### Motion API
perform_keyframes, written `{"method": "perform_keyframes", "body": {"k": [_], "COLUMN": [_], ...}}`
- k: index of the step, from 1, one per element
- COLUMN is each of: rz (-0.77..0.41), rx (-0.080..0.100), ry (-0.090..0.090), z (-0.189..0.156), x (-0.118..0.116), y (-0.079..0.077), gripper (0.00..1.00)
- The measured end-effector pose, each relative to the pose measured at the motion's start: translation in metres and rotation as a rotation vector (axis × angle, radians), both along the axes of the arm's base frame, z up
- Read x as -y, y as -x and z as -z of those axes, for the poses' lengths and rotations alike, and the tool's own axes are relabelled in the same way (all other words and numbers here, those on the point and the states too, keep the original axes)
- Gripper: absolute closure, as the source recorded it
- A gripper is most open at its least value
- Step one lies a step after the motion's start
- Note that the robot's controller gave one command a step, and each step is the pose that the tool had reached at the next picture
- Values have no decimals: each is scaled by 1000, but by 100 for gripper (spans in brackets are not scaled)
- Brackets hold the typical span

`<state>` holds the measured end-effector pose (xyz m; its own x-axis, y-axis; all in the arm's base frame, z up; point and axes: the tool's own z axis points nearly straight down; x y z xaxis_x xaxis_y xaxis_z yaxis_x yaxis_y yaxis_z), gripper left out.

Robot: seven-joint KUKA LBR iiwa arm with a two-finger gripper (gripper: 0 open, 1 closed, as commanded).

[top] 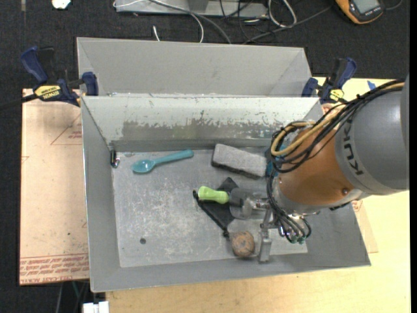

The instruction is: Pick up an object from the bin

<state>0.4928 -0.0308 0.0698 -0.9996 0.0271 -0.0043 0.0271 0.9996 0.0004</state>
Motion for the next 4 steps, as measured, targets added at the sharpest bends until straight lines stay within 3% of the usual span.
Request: {"method": "perform_keyframes", "body": {"k": [1, 2, 3, 4], "rz": [-368, -222, -253, -254], "rx": [-3, -1, 5, 5], "ry": [-1, -2, 0, 0], "z": [-21, -9, -2, -2], "x": [13, 29, 9, 9], "y": [-22, -37, -19, -19], "gripper": [0, 0, 100, 100]}}
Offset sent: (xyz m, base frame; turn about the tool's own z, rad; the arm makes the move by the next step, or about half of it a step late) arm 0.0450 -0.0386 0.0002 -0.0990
